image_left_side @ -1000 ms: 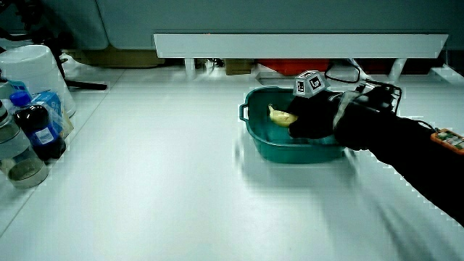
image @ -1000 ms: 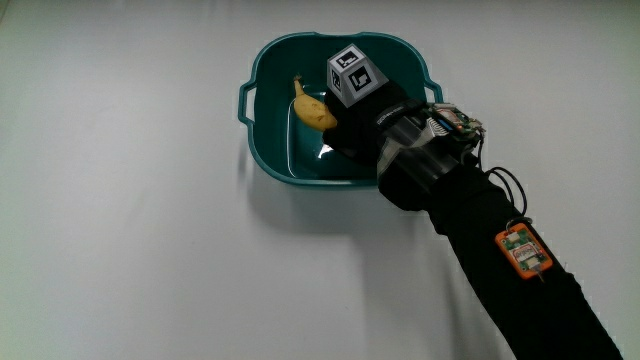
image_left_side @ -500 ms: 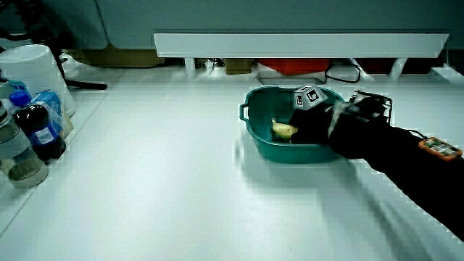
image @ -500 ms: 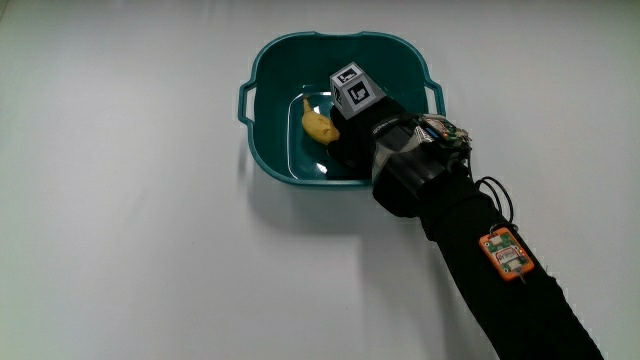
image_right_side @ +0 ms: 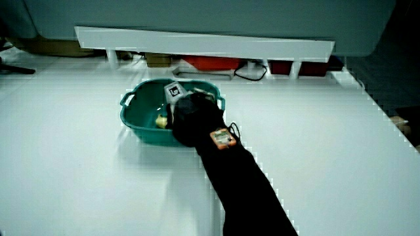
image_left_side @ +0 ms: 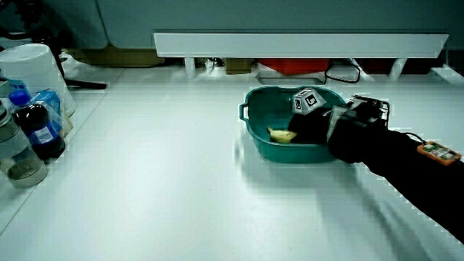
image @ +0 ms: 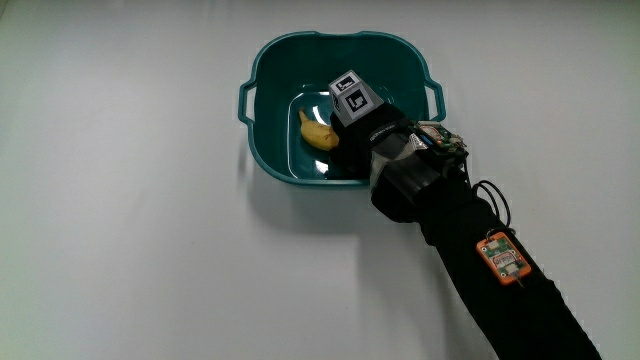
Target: Place banana into plate
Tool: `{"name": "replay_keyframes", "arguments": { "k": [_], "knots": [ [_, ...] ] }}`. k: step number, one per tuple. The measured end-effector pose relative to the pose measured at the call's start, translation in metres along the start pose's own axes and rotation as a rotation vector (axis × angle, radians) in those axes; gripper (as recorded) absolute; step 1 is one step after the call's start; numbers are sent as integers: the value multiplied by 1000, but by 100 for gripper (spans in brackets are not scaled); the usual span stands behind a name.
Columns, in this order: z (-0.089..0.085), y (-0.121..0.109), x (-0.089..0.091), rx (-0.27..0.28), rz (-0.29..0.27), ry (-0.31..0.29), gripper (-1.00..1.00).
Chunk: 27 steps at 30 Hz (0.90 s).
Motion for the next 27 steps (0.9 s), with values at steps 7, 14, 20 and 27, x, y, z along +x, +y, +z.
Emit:
{"name": "replay_keyframes", "arguments": {
  "k": [7, 14, 20, 27],
  "knots": [
    [-3, 1, -2, -11, -10, -18, -23],
    [-2, -2, 1, 10, -7, 12, -50],
    [9, -10, 8, 71, -5, 49, -73],
    [17, -16, 18, 61, -16, 72, -100]
  ]
}}
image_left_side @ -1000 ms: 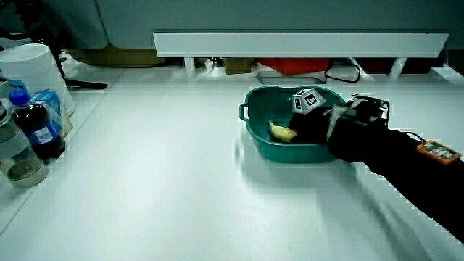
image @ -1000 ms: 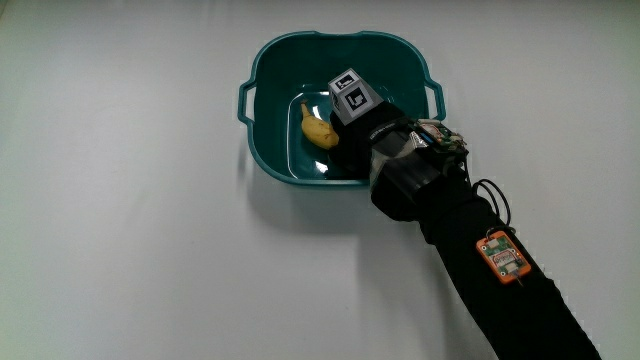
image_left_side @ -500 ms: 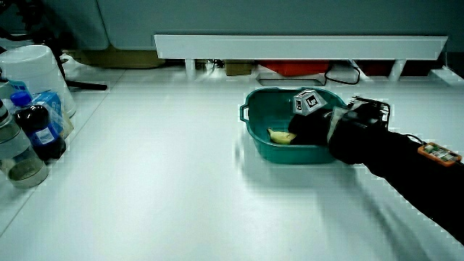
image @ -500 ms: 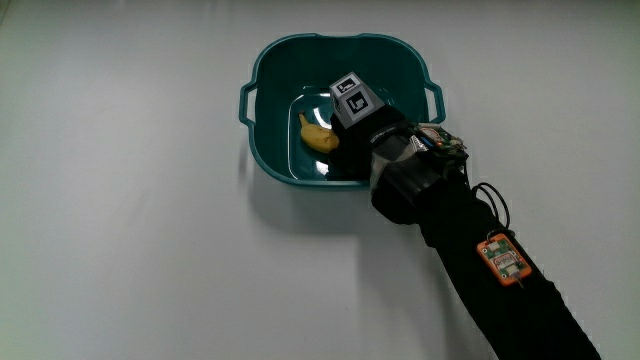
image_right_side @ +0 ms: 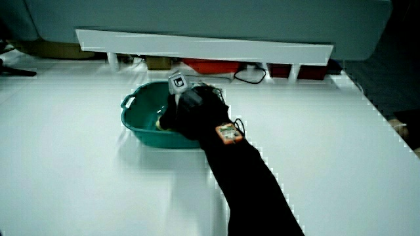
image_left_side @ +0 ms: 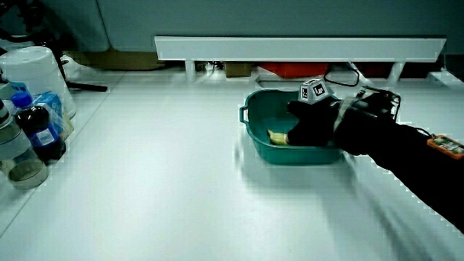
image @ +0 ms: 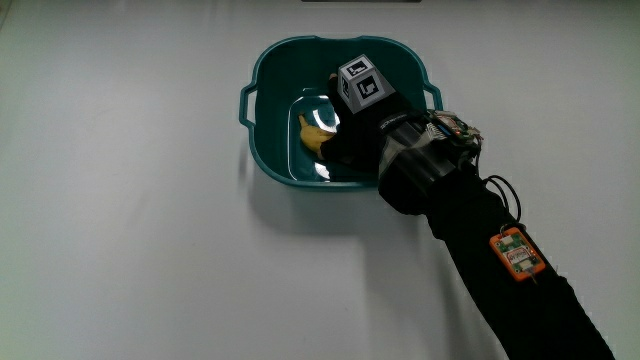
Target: Place banana into plate
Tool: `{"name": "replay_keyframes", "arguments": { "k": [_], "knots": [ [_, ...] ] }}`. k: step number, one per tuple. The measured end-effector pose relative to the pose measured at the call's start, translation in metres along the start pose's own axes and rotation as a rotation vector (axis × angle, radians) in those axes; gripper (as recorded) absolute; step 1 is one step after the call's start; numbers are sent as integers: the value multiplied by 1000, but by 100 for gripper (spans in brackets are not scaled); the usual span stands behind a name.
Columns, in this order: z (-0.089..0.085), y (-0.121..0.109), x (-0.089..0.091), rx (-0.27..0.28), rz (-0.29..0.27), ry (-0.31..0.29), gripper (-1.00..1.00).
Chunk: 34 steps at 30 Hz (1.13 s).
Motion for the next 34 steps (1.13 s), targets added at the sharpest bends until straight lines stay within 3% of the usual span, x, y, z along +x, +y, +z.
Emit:
{"name": "replay_keyframes", "arguments": {
  "k": [3, 8, 11, 15, 16, 17, 18, 19, 20, 21, 22, 25, 31, 32, 34],
  "knots": [
    [-2, 1, 3, -16, 3, 4, -100],
    [7, -9, 15, 48, 0, 18, -100],
    [10, -16, 24, 51, 14, 25, -100],
    [19, -33, 36, 113, 9, 42, -100],
    [13, -29, 41, 64, 30, 61, -100],
    [10, -29, 47, 61, 26, 70, -100],
    [11, -35, 51, 103, 7, 55, -100],
    [16, -45, 54, 154, 16, 76, -100],
    [13, -46, 59, 145, 31, 90, -100],
    [17, -55, 61, 189, 26, 91, -100],
    [8, -48, 69, 119, 60, 101, -100],
    [17, -73, 77, 238, -3, 86, -100],
    [9, -100, 99, 277, 42, 136, -100],
    [8, -105, 101, 300, 24, 125, -100],
    [6, -113, 103, 300, 58, 129, -100]
  ]
}}
